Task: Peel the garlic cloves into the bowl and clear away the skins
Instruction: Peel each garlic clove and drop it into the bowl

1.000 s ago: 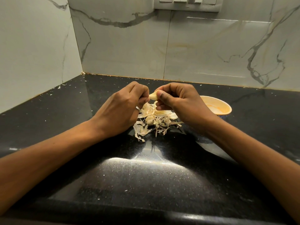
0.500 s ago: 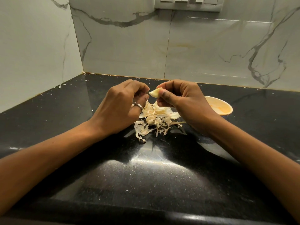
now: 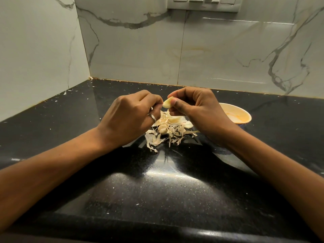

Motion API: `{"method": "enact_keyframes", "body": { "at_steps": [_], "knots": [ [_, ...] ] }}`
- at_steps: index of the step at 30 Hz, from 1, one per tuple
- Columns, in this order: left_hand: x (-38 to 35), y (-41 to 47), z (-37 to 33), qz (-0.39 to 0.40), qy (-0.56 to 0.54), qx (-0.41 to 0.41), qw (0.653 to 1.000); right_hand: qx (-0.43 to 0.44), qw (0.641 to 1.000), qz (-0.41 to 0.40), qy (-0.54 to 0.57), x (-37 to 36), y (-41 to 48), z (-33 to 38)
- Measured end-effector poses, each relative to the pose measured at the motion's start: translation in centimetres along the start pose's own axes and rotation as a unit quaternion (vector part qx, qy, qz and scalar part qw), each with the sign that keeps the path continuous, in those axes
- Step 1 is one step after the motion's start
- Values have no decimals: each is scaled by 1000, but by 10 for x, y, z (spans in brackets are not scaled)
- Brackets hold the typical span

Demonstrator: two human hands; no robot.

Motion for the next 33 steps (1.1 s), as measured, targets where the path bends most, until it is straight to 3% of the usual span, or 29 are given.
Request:
{"method": "enact_keyframes", "body": {
  "at_steps": [5, 10, 15, 20, 22, 26, 33],
  "knots": [
    [-1, 0, 1, 8, -1, 12, 1000, 8, 1000, 0, 13, -1, 0, -1],
    [-3, 2, 4, 9, -71, 86, 994, 25, 1000, 6, -5, -3, 2, -2],
    [-14, -2, 12, 42, -228, 240, 943, 31, 999, 8, -6, -3, 3, -4],
    [-15, -2, 15, 33, -270, 289, 918, 36, 999, 7, -15, -3, 3, -3],
    [-12, -1, 14, 15, -244, 267, 932, 41, 999, 5, -22, -3, 3, -2],
    [0, 2, 2, -20, -135, 145, 980, 47, 998, -6, -38, -1, 3, -2],
    [1, 3, 0, -26, -65, 52, 996, 55, 997, -4, -58, -2, 2, -1]
  ]
}}
Point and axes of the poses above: each hand's wrist, its own y-axis towards the middle knuckle, its own x-axis out of the back of the hand, z = x × y, the point moved 4 cm from there along y, towards the middle knuckle, and after that the axes turned 4 degrees about y, right-handed, at the moved point
